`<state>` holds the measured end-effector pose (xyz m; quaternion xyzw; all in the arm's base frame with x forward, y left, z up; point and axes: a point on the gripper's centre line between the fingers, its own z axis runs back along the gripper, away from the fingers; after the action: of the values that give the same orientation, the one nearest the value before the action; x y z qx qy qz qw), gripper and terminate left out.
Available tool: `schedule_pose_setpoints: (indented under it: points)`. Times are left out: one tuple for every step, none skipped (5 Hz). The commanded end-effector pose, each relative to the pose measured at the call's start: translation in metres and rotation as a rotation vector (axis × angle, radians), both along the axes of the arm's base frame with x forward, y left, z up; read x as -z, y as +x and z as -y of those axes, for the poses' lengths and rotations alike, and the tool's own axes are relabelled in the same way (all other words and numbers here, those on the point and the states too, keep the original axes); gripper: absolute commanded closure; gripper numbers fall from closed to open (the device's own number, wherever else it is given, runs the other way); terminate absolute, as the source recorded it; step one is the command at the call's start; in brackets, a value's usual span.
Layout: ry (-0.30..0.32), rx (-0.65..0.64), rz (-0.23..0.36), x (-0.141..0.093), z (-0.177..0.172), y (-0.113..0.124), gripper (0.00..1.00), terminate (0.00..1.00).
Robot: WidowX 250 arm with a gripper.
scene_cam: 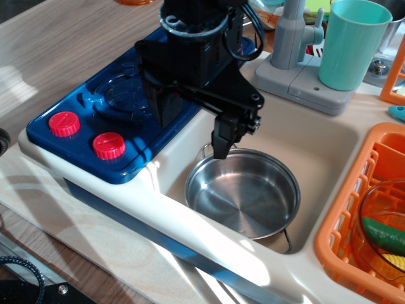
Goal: Put pan on stove from sink
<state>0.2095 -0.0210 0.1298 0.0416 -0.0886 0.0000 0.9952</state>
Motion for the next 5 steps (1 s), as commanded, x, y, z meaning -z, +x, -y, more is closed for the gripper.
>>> schedule_pose_setpoints:
  points:
    - [0.0,0.0,0.0,0.0,0.0,0.0,0.0,0.0]
    - [0.111,0.219,0.101,-0.001,0.009,0.003,0.0,0.0]
    - [0.149,0.384,0.128,-0.01,0.023,0.007,0.0,0.0]
    - [0.115,0.532,0.171,-0.008,0.033,0.014,0.0,0.0]
    - [0.108,0.679,0.181,-0.005,0.043,0.025,0.0,0.0]
